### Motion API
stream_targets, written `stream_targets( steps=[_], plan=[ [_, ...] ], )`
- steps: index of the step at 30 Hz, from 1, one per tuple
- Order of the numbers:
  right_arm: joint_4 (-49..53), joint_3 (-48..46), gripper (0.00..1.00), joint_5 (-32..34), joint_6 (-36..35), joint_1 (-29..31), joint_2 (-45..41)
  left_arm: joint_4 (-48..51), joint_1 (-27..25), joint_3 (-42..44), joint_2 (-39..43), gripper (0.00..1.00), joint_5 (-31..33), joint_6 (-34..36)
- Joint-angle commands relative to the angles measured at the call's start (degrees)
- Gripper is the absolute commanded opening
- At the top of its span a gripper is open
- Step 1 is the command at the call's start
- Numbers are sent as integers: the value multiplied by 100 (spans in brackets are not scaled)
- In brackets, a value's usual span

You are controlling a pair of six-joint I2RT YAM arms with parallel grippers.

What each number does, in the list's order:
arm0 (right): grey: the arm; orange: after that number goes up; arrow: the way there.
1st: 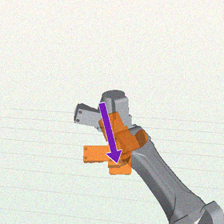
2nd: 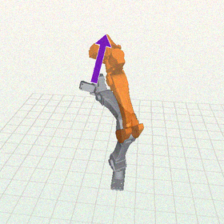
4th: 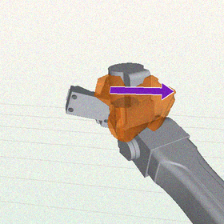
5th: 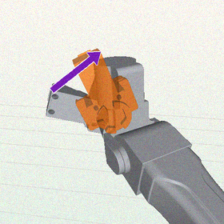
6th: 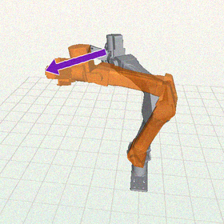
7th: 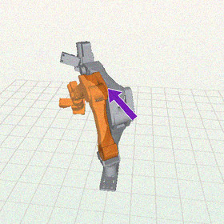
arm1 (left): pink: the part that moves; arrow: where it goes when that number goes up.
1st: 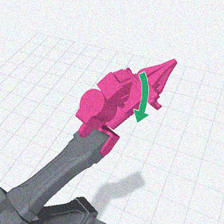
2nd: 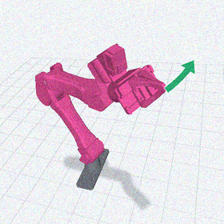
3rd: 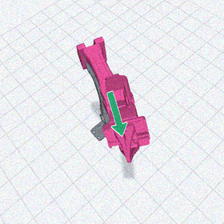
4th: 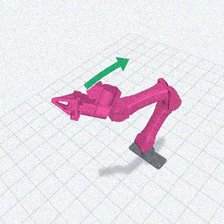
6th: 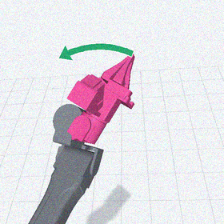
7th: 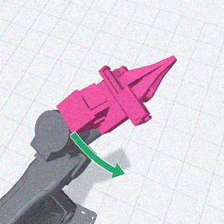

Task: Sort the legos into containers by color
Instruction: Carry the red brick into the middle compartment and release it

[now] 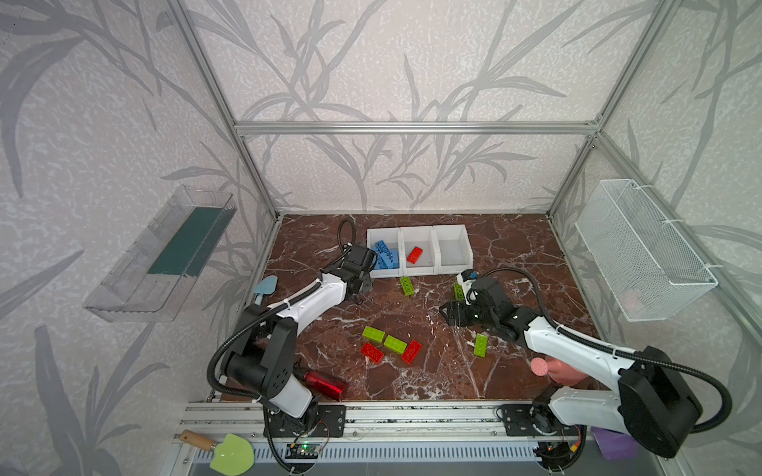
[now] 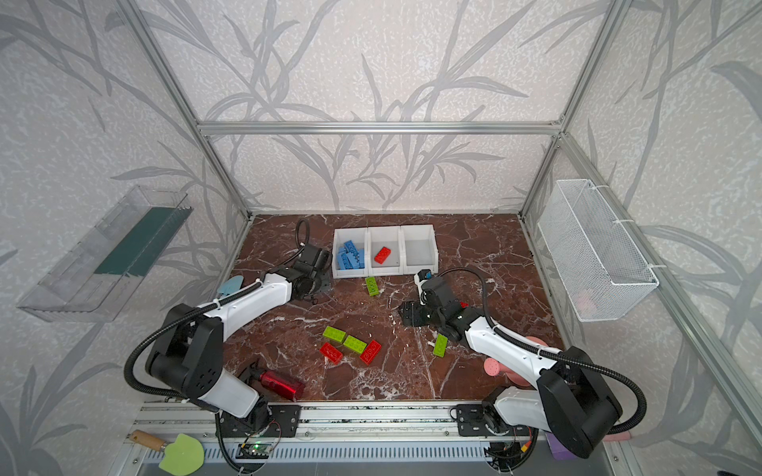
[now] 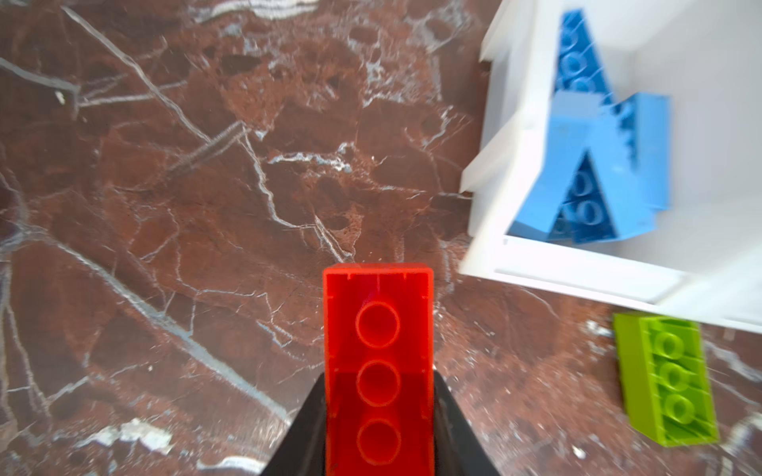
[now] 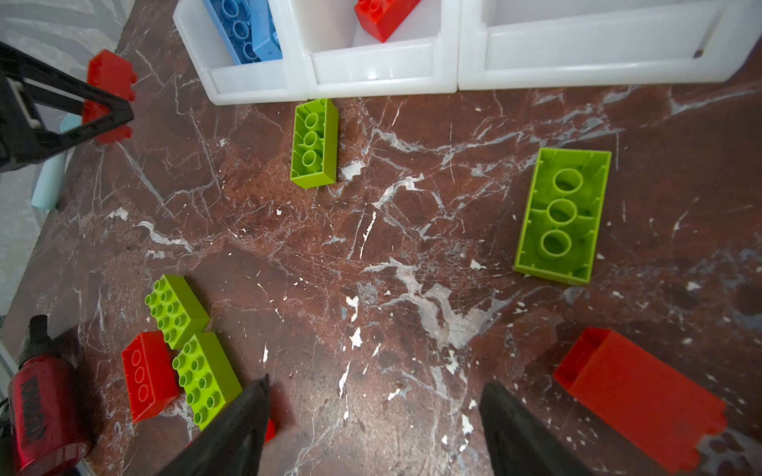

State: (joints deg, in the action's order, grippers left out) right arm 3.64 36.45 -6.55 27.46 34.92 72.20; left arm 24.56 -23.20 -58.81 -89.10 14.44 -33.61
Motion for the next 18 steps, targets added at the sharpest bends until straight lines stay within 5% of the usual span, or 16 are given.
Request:
stream_targets(
  steps=[1, 9, 18],
  plan=[
    [-109, -107, 81, -14, 49, 2, -205, 363, -144, -232, 281, 34, -112, 138],
    [-237, -414, 81, 174, 134, 4, -597, 838, -950, -1414, -145, 34, -46, 490],
    [-566, -908, 81, 515, 354, 3, -1212, 875, -1290, -2916, -1441, 34, -766, 626]
  ],
)
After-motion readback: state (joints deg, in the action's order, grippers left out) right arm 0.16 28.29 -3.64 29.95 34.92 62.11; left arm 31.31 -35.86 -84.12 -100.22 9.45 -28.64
